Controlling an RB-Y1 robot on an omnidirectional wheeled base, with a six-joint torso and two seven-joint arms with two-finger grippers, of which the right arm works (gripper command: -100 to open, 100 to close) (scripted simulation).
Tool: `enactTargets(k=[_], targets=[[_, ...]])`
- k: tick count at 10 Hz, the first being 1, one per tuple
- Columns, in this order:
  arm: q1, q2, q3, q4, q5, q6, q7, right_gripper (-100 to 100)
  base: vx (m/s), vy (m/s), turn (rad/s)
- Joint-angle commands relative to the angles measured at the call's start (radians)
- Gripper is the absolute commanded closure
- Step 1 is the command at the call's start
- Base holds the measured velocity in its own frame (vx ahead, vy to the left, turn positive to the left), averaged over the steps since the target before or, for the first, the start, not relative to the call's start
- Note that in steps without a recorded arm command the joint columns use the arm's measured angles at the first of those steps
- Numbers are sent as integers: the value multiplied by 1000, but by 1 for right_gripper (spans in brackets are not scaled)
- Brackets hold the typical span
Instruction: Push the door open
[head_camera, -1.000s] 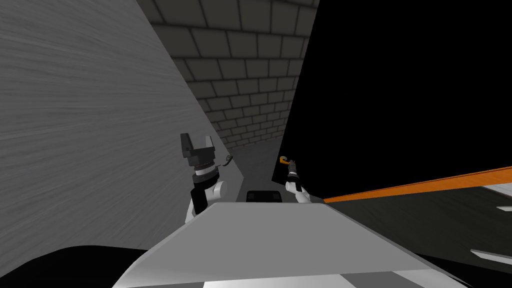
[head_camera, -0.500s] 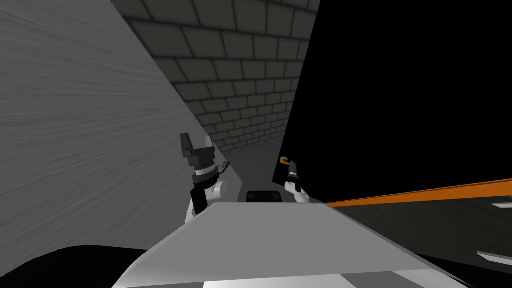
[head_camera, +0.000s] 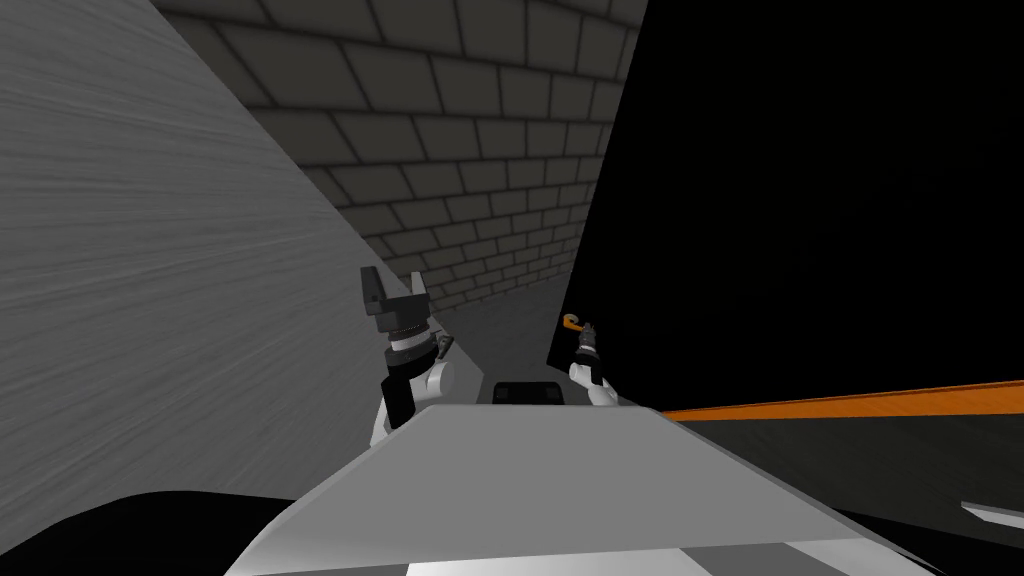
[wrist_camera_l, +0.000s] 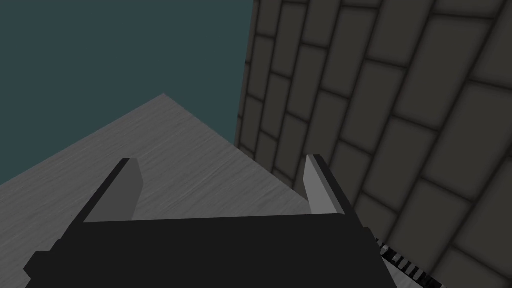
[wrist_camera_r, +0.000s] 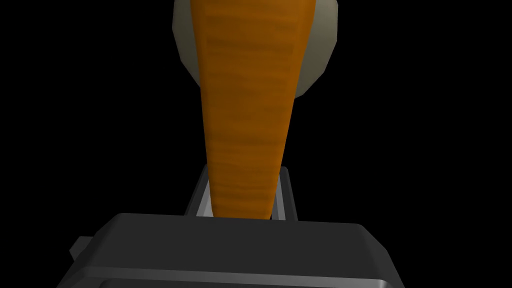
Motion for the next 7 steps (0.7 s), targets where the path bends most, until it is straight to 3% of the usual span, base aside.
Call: enactTargets(k=[1, 3, 7], targets=[[-4, -31, -12, 0, -8, -10, 2, 100, 181, -9, -32], [-4, -43, -28, -2, -19, -13, 12, 100, 134, -4, -21], [-4, -42, -51, -6, -35, -16, 26, 100, 185, -8, -38]])
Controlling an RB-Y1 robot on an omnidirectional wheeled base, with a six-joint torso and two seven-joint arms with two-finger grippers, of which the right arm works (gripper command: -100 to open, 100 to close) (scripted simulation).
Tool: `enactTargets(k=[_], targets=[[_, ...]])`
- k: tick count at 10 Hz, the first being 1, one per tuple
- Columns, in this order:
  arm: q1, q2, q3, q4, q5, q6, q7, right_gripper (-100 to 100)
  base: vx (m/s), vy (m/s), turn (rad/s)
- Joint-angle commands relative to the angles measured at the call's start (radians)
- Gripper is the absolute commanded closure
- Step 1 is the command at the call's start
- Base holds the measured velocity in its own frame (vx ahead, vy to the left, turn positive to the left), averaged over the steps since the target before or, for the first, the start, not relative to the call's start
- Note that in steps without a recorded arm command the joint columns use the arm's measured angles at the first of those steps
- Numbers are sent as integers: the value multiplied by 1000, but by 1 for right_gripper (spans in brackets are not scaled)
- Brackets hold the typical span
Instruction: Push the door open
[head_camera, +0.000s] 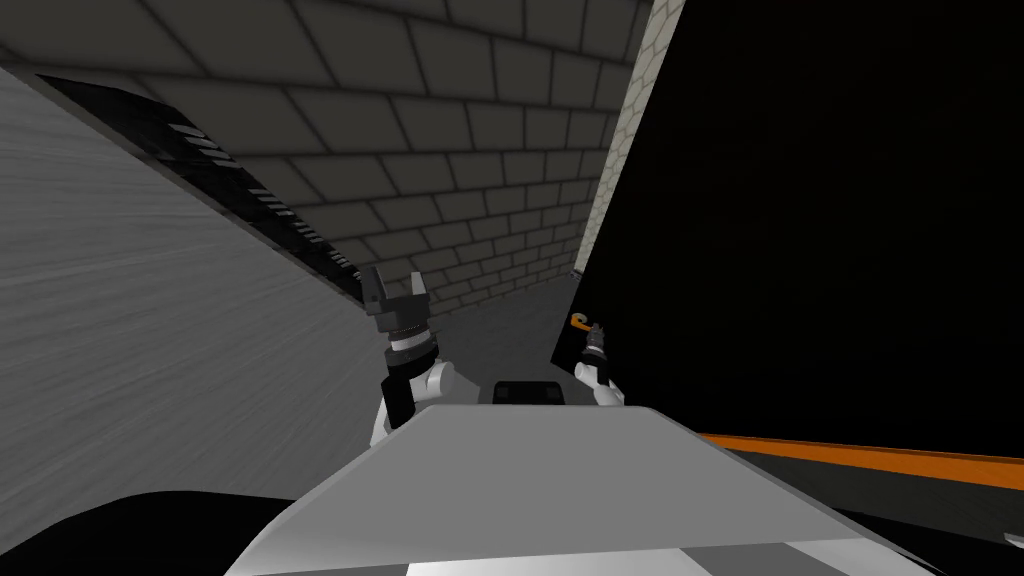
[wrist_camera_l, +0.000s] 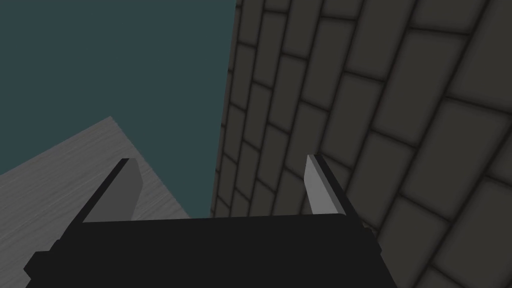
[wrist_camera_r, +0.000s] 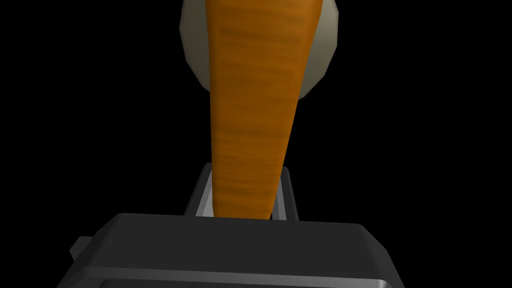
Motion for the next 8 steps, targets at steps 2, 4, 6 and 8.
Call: enactTargets(k=[2, 4, 6, 8], targets=[[1, 16, -32, -21, -20, 0, 19, 100, 198, 43, -70], [1, 51, -49, -23, -32, -3, 30, 100, 178, 37, -72], [16, 6, -73, -34, -47, -1, 41, 100, 98, 6, -31], [16, 2, -78, -35, -50, -2, 43, 100, 146, -12, -22]])
